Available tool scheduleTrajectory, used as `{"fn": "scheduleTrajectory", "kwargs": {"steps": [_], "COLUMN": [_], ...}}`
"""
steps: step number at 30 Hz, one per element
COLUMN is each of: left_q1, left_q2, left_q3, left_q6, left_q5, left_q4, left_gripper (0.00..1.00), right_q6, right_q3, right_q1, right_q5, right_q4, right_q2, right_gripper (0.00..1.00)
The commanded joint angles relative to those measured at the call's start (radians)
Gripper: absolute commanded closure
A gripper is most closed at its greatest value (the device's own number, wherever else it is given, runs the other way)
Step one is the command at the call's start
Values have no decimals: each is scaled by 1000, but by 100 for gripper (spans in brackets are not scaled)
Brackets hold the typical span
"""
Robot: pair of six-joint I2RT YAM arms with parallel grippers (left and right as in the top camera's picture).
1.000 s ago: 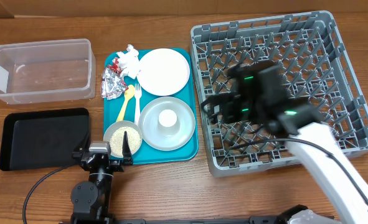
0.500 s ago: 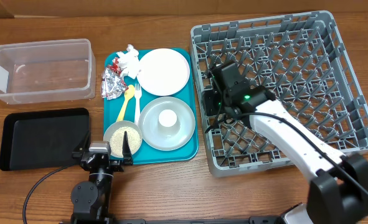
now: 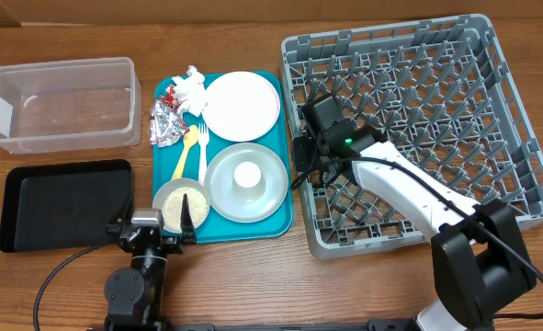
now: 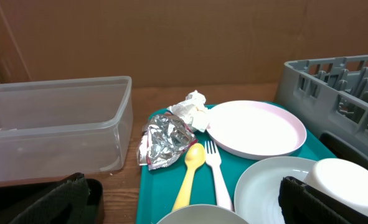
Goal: Sort waste into correct bins and load items into the dishwasher rack
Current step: 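Move the right gripper over the rack toward the white cup in the grey bowl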
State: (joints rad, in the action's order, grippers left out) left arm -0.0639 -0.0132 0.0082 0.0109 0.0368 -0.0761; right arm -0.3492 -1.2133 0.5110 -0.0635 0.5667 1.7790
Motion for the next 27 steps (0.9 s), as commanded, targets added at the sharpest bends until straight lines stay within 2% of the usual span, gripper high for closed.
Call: {"fn": "scheduleTrajectory", "kwargs": {"steps": [1, 16, 27], "left_q1": [3, 3, 3], "left_q2": [8, 8, 8], "left_q3": [-3, -3, -3], "left_q6": [9, 9, 9], "left_q5": [-5, -5, -5], "left_q4": [3, 2, 2], "left_gripper": [0, 0, 0], "right_q6": [-47, -233, -314], "right_q3": [-23, -23, -23], "right_q1": [-24, -23, -16], "right_q5": [-15, 44, 36], "right_q4": [-43, -101, -139], "right_q2": [1, 1, 1], "right_gripper": [92, 96, 96]}}
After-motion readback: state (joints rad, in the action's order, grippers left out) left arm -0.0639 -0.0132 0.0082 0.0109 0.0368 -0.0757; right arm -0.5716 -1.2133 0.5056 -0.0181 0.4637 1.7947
